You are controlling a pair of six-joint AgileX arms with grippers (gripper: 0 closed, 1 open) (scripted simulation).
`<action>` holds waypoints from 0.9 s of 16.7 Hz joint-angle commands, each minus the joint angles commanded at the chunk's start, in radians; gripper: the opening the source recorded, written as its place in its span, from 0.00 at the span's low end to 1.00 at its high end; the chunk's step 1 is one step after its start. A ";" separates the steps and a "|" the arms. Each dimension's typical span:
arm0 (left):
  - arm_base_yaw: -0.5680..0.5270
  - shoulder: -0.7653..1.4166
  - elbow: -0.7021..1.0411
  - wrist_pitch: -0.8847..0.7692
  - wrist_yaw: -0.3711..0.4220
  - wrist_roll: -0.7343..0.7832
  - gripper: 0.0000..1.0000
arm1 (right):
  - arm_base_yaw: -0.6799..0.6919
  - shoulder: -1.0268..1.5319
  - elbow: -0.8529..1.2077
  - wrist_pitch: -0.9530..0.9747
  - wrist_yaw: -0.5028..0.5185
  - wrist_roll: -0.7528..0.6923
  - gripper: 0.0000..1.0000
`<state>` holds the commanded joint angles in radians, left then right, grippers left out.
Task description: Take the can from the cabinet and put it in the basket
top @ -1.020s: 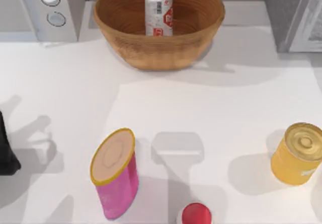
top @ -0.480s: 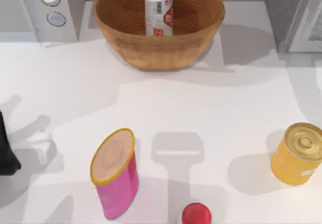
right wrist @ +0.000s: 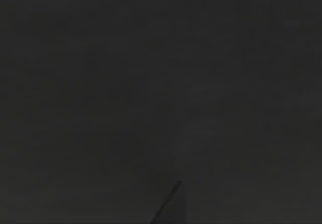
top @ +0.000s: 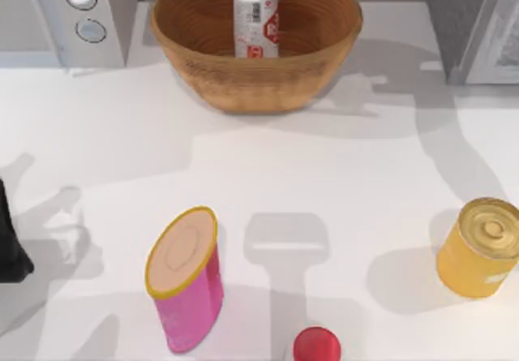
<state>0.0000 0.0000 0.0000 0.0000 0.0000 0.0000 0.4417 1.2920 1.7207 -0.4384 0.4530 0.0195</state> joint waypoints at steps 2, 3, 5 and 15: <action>0.000 0.000 0.000 0.000 0.000 0.000 1.00 | 0.000 0.000 0.000 0.000 0.000 0.000 1.00; 0.000 0.000 0.000 0.000 0.000 0.000 1.00 | -0.023 -0.022 0.008 -0.007 0.019 -0.012 1.00; 0.000 0.000 0.000 0.000 0.000 0.000 1.00 | -0.031 -0.006 0.023 -0.001 0.009 -0.015 1.00; 0.000 0.000 0.000 0.000 0.000 0.000 1.00 | -0.098 0.107 0.103 0.037 -0.059 -0.013 1.00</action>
<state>0.0000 0.0000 0.0000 0.0000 0.0000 0.0000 0.3437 1.3992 1.8239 -0.4011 0.3938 0.0070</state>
